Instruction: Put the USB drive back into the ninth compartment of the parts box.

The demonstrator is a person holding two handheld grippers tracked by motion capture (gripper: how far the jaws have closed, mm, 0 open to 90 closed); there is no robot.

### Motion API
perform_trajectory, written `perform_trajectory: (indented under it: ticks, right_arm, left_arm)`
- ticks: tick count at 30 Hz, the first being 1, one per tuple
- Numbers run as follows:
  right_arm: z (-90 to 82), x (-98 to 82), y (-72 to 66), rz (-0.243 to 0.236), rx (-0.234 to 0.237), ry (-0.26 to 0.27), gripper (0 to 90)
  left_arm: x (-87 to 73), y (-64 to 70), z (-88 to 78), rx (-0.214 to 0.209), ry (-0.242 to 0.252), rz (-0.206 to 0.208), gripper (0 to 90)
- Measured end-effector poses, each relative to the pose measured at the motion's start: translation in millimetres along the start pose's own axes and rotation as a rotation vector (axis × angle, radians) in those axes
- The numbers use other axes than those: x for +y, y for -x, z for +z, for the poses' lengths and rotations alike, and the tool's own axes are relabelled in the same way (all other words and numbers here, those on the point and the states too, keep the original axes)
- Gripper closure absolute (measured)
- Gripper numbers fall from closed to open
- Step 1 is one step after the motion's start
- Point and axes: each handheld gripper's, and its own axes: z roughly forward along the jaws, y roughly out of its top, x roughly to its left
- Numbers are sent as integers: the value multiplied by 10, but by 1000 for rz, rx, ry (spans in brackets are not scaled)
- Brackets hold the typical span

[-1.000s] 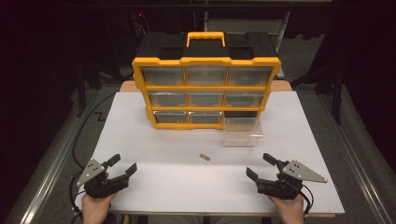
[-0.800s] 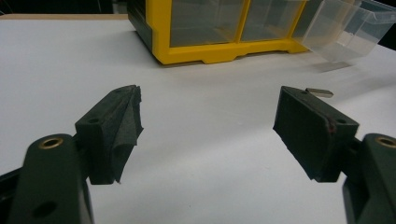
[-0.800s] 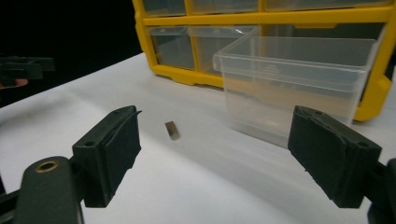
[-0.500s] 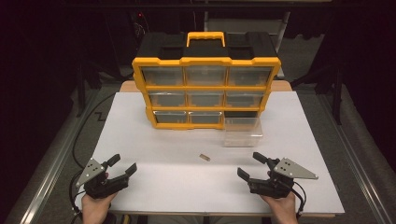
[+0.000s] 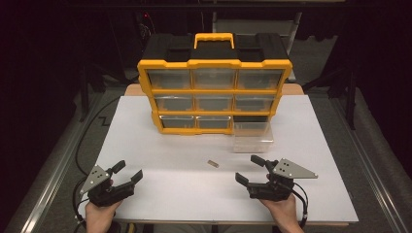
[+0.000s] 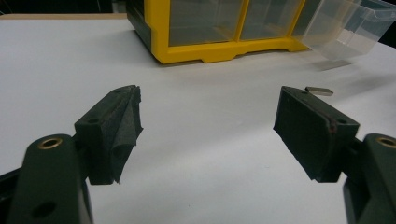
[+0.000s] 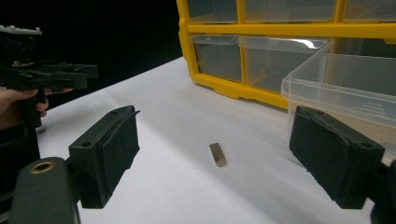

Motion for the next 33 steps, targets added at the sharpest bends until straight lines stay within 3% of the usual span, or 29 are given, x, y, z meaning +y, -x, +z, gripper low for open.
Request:
perform_trajectory:
  ticks: [9, 15, 23, 33]
  right_arm:
    - [142, 21, -20, -21, -11, -39, 163]
    - [289, 44, -84, -65, -14, -82, 171]
    - [433, 55, -129, -74, 8, -101, 173]
    - [639, 101, -177, -90, 9, -165, 196]
  left_arm:
    - [4, -5, -10, 4, 7, -4, 239]
    - [5, -15, -17, 7, 9, -13, 240]
    - [7, 8, -3, 4, -1, 6, 240]
    - [3, 10, 6, -1, -7, 7, 239]
